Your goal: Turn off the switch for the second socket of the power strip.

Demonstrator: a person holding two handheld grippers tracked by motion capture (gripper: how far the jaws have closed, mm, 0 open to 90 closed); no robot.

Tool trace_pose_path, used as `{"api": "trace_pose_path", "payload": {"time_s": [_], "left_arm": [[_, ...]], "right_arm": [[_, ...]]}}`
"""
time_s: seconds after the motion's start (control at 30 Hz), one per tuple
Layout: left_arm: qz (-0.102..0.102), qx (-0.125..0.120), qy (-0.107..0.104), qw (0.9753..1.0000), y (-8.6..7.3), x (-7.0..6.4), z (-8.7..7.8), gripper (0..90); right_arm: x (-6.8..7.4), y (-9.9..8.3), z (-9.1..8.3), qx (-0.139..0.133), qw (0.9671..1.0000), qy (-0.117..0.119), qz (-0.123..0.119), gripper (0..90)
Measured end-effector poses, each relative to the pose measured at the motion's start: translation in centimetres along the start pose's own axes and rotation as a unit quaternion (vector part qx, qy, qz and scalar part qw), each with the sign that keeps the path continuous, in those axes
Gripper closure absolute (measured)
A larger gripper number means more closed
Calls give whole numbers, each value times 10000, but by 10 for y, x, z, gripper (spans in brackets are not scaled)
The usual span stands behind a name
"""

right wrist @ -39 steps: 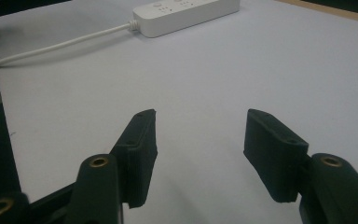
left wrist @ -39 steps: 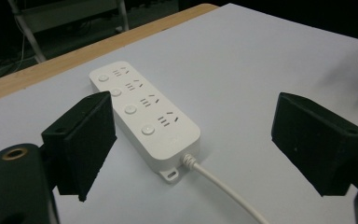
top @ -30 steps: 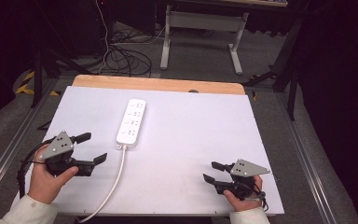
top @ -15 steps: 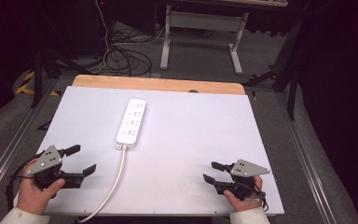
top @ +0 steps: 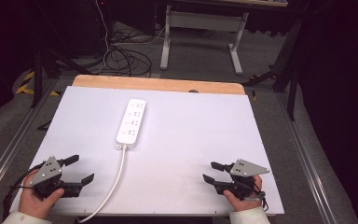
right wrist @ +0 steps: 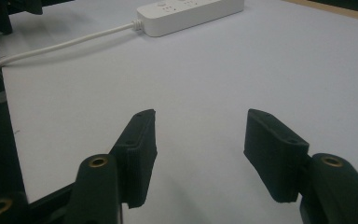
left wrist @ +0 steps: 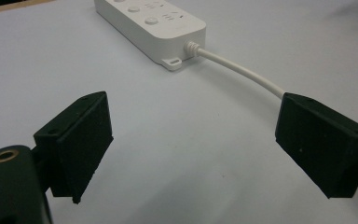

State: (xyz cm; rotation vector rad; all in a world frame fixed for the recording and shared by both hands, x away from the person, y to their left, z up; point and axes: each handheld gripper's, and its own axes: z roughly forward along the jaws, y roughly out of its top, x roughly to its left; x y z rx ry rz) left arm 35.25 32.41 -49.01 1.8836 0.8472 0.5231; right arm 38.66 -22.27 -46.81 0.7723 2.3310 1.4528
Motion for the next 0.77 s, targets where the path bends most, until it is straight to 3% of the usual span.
{"api": "trace_pose_path", "payload": {"time_s": [0.03, 0.17, 0.23, 0.33, 0.6, 0.77], "left_arm": [[-76, -116, -53, 9999, 1, 0, -1, 116], [-153, -119, -68, 9998, 3, 1, -3, 118], [-310, -152, -61, 9994, 4, 3, -2, 109], [-319, -166, -46, 9993, 4, 3, 1, 106], [46, -5, 65, 10000, 5, 1, -1, 88], [-46, -9, 33, 10000, 4, 2, 0, 81]], "right_arm": [[0, 0, 0, 3, 10000, -2, 0, 445], [0, 0, -1, -12, 10000, 6, -7, 445], [0, 0, 0, -9, 10000, 8, -3, 445], [0, 0, 0, -2, 10000, 4, 0, 445], [0, 0, 0, -1, 10000, 6, 11, 445], [-1, 0, 0, -2, 10000, 8, 10, 444]]}}
